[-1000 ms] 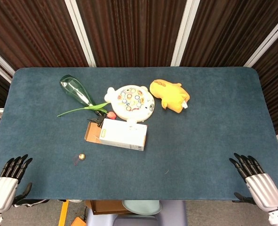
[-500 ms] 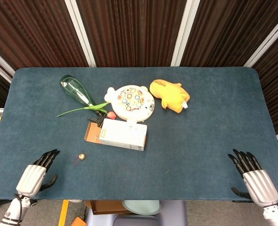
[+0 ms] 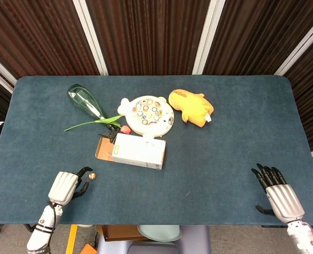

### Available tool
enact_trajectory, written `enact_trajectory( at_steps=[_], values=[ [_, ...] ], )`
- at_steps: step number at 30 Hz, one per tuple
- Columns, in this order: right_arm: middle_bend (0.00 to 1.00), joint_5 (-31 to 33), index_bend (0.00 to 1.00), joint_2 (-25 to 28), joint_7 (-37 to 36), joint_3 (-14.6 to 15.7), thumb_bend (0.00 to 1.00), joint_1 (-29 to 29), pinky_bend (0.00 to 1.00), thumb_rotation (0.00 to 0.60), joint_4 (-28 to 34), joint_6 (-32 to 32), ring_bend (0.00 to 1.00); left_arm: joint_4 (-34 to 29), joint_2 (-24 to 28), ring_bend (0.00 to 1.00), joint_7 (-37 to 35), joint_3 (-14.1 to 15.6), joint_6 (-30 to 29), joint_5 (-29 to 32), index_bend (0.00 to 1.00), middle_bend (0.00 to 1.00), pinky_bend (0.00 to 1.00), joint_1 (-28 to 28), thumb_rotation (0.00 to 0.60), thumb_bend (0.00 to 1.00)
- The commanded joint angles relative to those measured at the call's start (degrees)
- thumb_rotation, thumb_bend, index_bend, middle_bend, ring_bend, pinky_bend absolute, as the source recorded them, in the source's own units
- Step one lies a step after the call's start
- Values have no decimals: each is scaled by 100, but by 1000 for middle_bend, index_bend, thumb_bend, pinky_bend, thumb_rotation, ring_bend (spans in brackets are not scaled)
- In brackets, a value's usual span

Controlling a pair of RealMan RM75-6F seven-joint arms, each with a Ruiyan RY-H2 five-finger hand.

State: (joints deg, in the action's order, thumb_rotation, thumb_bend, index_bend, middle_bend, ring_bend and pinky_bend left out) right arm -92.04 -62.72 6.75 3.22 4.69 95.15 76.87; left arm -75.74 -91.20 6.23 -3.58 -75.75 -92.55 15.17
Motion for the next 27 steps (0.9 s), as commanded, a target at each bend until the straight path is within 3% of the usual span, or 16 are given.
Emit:
enact_trajectory(
  at_steps=[1, 27],
  values=[
    [0, 10, 0, 20, -28, 2, 241, -2, 0, 600, 3, 17, 0, 107, -125, 1000, 129, -61, 123, 180, 361, 1000, 1000, 76, 600, 413],
    [0, 52, 0, 66, -31, 52, 241, 36, 0, 600, 14, -6, 0, 1367, -915, 1000, -35, -58, 111, 529, 527, 1000, 1000, 307, 600, 408]
  ],
)
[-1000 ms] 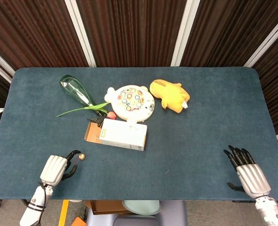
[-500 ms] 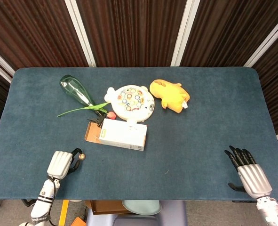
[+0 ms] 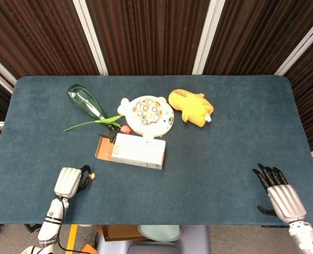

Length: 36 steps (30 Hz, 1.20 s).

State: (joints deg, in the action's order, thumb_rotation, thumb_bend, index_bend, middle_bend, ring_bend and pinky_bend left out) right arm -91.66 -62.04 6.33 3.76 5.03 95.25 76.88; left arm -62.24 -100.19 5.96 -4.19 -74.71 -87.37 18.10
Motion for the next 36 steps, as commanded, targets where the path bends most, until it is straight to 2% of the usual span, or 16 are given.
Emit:
enact_trajectory(
  at_steps=[1, 19, 36],
  values=[
    [0, 23, 0, -2, 16, -3, 241, 2, 0, 600, 8, -7, 0, 33, -23, 1000, 3, 6, 19, 21, 527, 1000, 1000, 26, 600, 408],
    [0, 114, 0, 4, 61, -16, 240, -3, 0, 600, 37, 1, 0, 45, -81, 1000, 135, -9, 110, 209, 565, 1000, 1000, 134, 600, 409],
    [0, 43, 0, 62, -72, -3, 241, -40, 0, 600, 31, 129, 0, -149, -34, 1000, 374, 21, 113, 318, 537, 1000, 1000, 154, 600, 413]
  ],
)
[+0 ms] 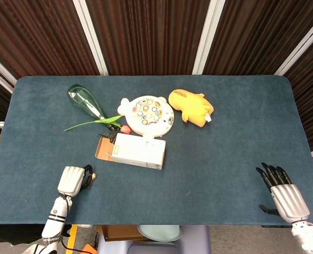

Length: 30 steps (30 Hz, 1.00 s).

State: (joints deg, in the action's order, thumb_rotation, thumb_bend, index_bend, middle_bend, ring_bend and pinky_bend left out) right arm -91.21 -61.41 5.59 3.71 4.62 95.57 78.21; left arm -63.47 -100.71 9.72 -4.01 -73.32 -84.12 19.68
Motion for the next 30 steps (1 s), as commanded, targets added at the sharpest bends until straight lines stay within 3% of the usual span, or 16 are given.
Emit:
enact_trajectory(
  at_steps=[1, 18, 30],
  values=[
    [0, -1, 0, -2, 3, 3, 241, 1, 0, 600, -2, -6, 0, -39, 26, 1000, -5, 4, -39, -9, 537, 1000, 1000, -6, 600, 413],
    [0, 1, 0, 33, -19, 7, 241, -22, 0, 600, 35, 31, 0, -56, 18, 1000, 42, 37, 18, 45, 571, 1000, 1000, 29, 600, 413],
    [0, -4, 0, 39, -12, 9, 241, -27, 0, 600, 37, 35, 0, -15, 21, 1000, -140, 11, -142, -13, 653, 1000, 1000, 26, 600, 413]
  ],
)
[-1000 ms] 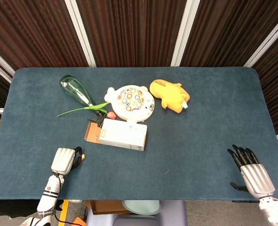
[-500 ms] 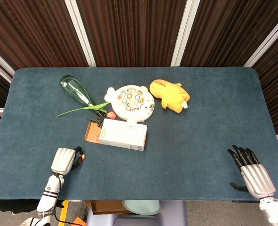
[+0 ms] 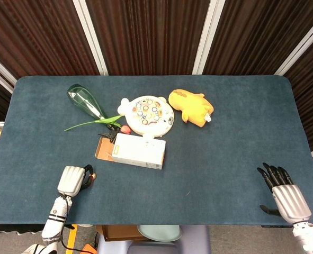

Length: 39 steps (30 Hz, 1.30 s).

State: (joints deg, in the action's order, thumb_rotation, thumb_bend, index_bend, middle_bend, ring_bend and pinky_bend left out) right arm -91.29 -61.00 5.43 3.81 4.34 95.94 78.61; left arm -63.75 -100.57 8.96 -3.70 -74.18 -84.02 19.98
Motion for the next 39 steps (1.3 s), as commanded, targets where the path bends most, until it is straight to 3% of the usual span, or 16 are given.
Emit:
enact_trajectory(
  at_steps=[1, 7, 12, 19, 23, 28, 39],
  values=[
    [0, 5, 0, -2, 4, -1, 241, 1, 0, 600, 0, -5, 0, 10, 9, 1000, -74, -24, -65, -24, 654, 1000, 1000, -4, 600, 413],
    [0, -45, 0, -11, 26, 25, 241, -6, 0, 600, 12, 4, 0, -42, 72, 1000, -170, -139, -169, -55, 659, 1000, 1000, 54, 600, 414],
    [0, -126, 0, 29, -39, 56, 241, -40, 0, 600, 20, 84, 0, -561, 337, 1000, -396, -208, -292, -50, 662, 1000, 1000, 15, 600, 413],
    [0, -170, 0, 19, -60, 60, 240, -48, 0, 600, -15, 115, 0, -1621, 873, 1000, -333, 195, -243, -287, 655, 1000, 1000, -122, 600, 410],
    [0, -131, 0, 15, -44, 57, 241, -30, 0, 600, 5, 52, 0, -1509, 832, 1000, -333, -75, -78, 41, 655, 1000, 1000, -37, 600, 410],
    [0, -178, 0, 17, -61, 65, 241, -53, 0, 600, -5, 112, 0, -1515, 873, 1000, -245, 88, 5, 21, 653, 1000, 1000, -81, 600, 412],
    [0, -207, 0, 29, -70, 84, 241, -54, 0, 600, 0, 104, 0, -1187, 705, 1000, -22, 36, 271, 244, 628, 1000, 1000, 6, 600, 411]
  ],
)
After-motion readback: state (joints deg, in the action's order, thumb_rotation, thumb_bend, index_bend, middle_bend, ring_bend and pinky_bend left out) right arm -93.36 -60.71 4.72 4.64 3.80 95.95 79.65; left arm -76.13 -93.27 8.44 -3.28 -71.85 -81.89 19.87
